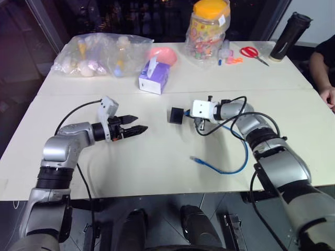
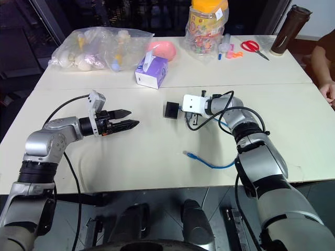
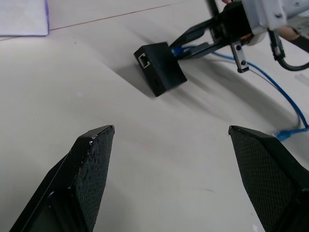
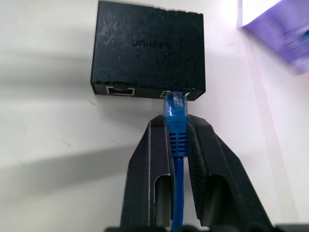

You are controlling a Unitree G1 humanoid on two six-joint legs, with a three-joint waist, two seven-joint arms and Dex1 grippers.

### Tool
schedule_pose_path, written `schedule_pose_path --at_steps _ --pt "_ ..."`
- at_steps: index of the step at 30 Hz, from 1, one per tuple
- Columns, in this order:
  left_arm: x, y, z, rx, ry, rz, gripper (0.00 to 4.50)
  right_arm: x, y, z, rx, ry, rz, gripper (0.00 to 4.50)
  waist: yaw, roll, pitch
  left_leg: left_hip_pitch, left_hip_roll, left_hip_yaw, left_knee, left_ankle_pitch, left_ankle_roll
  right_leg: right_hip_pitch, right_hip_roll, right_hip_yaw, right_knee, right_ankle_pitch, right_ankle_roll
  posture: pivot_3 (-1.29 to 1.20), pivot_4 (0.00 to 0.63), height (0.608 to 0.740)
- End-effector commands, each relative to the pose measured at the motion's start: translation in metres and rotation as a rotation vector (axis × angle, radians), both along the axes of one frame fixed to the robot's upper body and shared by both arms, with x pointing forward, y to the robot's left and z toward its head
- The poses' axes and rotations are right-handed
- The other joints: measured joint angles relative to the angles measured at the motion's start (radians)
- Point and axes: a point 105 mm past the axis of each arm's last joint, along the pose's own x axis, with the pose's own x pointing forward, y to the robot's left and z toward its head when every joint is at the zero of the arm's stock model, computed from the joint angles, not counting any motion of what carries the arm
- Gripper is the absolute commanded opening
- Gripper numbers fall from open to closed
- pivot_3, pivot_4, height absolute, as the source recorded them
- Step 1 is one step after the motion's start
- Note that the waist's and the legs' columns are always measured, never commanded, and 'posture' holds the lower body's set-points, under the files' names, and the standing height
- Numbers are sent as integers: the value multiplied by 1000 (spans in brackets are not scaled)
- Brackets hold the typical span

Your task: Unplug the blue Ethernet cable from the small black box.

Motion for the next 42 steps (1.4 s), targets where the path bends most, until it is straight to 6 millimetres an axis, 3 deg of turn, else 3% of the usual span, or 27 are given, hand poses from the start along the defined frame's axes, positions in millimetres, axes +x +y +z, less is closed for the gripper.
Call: schedule_pose_path --at_steps 1,4,9,19,22,28,29,31,34,35,37,38,40,42 --pt "9 -18 30 -104 -43 -111 3975 -16 11 59 23 -341 119 159 4 0 0 -1 0 0 0 0 0 -1 0 0 0 0 0 0 150 739" --pt "3 -27 51 -192 -1 -264 3975 -36 11 72 -39 -471 153 159 -2 0 0 -2 0 0 -2 0 0 -3 0 0 0 -1 1 0 150 739" --pt "25 -46 73 -237 -36 -302 3975 -51 8 80 44 -517 73 159 -8 0 0 -1 0 -1 -1 0 0 -1 1 0 0 -1 1 0 150 739" --pt "39 -80 61 -216 -10 -370 3975 -56 15 80 49 -515 38 159 -9 -1 0 -1 0 0 -1 0 0 -1 1 1 -1 -1 1 0 150 739" --pt "43 -85 62 -247 -11 -350 3121 -58 18 83 52 -519 41 97 -8 -1 0 -1 0 0 -1 0 1 -1 1 0 -2 -1 1 0 150 739" --pt "42 -93 62 -264 -10 -368 660 -62 26 88 67 -527 55 97 -9 -1 0 -1 0 0 -1 0 1 -1 1 0 -2 -1 1 0 150 739" --pt "43 -92 62 -264 -10 -367 460 -62 26 89 70 -525 55 97 -10 -1 0 -1 0 0 -1 0 1 -1 1 0 -2 -1 1 0 150 739" --pt "44 -92 61 -256 -14 -353 468 -63 27 89 77 -519 53 97 -10 -1 0 -1 0 0 -1 0 1 -1 1 0 -1 -1 1 0 150 739" --pt "48 -90 60 -246 -26 -320 468 -65 28 90 116 -489 49 1491 -9 -1 0 -1 0 0 -1 0 1 -1 1 0 -1 -1 1 0 150 739" --pt "49 -89 60 -253 -25 -310 468 -66 27 88 119 -476 44 1745 -9 -1 0 -1 0 0 -1 0 1 -1 1 0 -1 -1 1 0 150 739" --pt "50 -88 60 -263 -23 -298 468 -67 26 86 119 -461 36 2858 -8 -1 0 -1 0 0 -1 0 1 -1 1 0 -1 -1 1 0 150 739" --pt "50 -87 60 -272 -20 -296 468 -67 22 86 128 -458 12 3291 -7 -1 0 -1 0 0 -1 0 1 -1 1 0 -1 -1 1 0 150 739" --pt "49 -83 62 -305 -8 -300 468 -70 -3 74 248 -342 -131 4318 1 -1 0 -1 0 0 -1 0 1 -1 1 0 -1 -1 1 0 150 739" --pt "47 -78 62 -337 5 -301 468 -81 -16 64 482 -186 -233 4318 14 -1 0 -2 0 -1 -1 0 1 0 1 -1 -2 -1 1 0 150 739"
